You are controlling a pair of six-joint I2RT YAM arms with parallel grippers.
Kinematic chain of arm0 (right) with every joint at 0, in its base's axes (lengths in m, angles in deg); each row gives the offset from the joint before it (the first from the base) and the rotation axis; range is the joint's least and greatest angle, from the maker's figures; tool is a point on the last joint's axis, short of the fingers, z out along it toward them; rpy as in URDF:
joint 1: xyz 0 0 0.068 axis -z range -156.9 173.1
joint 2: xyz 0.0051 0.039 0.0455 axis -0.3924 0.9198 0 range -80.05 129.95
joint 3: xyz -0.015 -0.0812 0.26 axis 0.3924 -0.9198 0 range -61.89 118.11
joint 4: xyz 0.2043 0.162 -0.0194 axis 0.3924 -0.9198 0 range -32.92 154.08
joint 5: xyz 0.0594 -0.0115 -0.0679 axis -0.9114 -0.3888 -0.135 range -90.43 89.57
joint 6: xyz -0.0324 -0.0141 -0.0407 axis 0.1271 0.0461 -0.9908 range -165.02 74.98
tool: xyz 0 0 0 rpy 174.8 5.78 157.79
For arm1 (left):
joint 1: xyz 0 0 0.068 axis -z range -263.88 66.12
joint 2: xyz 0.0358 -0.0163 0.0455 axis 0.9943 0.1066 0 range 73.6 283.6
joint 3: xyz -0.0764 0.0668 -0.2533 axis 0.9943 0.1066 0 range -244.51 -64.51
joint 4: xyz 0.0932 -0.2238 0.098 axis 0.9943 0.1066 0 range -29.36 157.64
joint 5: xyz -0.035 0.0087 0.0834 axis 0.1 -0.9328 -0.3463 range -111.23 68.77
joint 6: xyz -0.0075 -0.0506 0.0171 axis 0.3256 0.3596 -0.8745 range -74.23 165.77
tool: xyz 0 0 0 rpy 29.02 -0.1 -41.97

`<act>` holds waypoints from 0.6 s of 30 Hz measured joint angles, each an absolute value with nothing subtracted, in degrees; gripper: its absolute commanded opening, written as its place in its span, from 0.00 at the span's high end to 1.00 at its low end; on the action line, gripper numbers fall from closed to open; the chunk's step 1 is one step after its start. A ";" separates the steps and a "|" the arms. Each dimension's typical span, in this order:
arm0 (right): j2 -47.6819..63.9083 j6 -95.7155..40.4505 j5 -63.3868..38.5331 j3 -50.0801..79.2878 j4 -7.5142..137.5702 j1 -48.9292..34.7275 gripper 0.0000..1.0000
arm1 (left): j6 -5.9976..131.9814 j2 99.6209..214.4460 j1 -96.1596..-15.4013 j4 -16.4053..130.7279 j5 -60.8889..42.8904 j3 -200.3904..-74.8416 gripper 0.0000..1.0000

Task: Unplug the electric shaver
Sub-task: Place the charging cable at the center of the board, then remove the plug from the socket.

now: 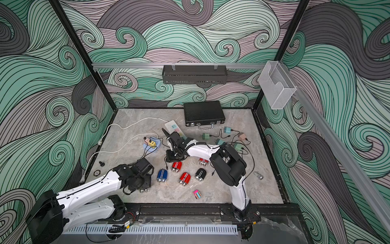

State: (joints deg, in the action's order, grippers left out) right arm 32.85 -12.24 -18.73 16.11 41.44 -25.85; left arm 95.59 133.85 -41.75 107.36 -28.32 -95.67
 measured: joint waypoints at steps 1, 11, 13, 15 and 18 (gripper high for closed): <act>32.57 -12.64 -18.36 16.22 41.01 -25.89 0.66 | 95.57 133.83 -41.75 107.73 -28.65 -96.24 0.33; 28.81 -16.68 -14.03 19.69 37.99 -27.31 0.68 | 95.55 131.65 -41.86 108.65 -34.27 -100.52 0.34; 28.28 -17.84 -12.74 20.72 37.09 -27.86 0.69 | 95.51 130.40 -42.89 108.06 -34.68 -100.52 0.35; 28.06 -19.26 -11.35 21.88 36.20 -28.47 0.70 | 95.38 129.70 -45.29 106.95 -34.27 -100.83 0.35; 28.02 -21.60 -9.29 23.41 35.19 -29.37 0.71 | 94.70 129.96 -49.68 105.20 -32.65 -102.29 0.35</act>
State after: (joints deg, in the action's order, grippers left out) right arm 28.02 -21.60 -9.29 23.41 35.19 -29.37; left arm 94.70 129.96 -49.68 105.20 -32.65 -102.29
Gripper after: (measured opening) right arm 0.301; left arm 0.653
